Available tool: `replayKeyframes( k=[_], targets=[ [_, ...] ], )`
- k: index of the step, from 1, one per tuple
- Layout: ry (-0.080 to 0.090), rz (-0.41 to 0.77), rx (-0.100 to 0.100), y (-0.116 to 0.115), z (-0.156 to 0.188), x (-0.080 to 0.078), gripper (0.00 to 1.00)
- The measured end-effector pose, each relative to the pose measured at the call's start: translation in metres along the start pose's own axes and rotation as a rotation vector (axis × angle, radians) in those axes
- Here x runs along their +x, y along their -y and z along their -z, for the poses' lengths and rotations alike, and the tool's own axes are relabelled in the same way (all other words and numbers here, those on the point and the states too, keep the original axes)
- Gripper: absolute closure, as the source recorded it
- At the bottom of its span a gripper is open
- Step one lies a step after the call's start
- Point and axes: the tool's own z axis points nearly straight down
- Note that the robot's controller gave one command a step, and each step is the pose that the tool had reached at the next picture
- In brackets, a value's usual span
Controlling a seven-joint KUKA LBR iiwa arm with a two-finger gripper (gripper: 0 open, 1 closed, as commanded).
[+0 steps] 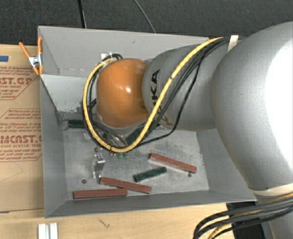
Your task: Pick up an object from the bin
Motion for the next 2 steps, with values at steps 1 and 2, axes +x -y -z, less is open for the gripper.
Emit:
replayKeyframes(
  k=[1, 2],
  targets=[
    [-0.010, 0.053, 0.003, 0.016, -0.008, 0.035, 0.00],
    [-0.008, 0.064, 0.003, 0.032, -0.019, 0.040, 0.00]
  ],
)
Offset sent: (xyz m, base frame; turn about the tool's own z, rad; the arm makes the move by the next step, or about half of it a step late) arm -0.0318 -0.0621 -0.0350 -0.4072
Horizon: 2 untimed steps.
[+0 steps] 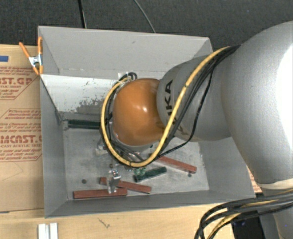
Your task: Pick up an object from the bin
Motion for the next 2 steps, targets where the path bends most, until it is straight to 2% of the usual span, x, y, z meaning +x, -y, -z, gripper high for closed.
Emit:
replayKeyframes(
  k=[1, 2],
  targets=[
    [0.003, 0.280, -0.001, 0.0314, -0.0335, 0.0100, 1.00],
    [0.003, 0.280, -0.001, 0.0315, -0.0335, 0.0100, 1.00]
  ],
)
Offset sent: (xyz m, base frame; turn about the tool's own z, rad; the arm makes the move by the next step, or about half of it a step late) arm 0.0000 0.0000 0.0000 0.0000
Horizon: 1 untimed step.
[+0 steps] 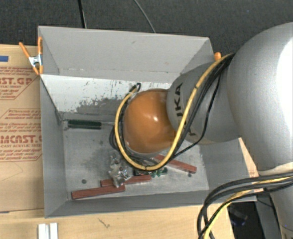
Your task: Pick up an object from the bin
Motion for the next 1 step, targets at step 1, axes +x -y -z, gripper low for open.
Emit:
replayKeyframes(
  k=[1],
  targets=[
    [-0.003, 0.005, 0.000, -0.0032, 0.0250, -0.0036, 1.00]
  ],
)
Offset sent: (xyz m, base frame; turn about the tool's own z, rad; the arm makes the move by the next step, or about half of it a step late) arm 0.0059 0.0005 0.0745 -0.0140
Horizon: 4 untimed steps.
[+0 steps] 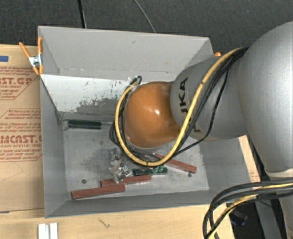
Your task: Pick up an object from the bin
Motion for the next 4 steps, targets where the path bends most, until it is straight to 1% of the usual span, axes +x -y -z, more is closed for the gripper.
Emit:
replayKeyframes(
  k=[1, 2, 3, 4],
  targets=[
    [0.002, 0.009, 0.000, 0.005, 0.049, -0.002, 0.00],
    [0.002, 0.009, -0.001, 0.005, 0.049, -0.002, 0.00],
    [0.016, 0.301, 0.006, 0.024, -0.036, 0.014, 1.00],
    [0.016, 0.302, 0.006, 0.024, -0.036, 0.014, 1.00]
  ],
)
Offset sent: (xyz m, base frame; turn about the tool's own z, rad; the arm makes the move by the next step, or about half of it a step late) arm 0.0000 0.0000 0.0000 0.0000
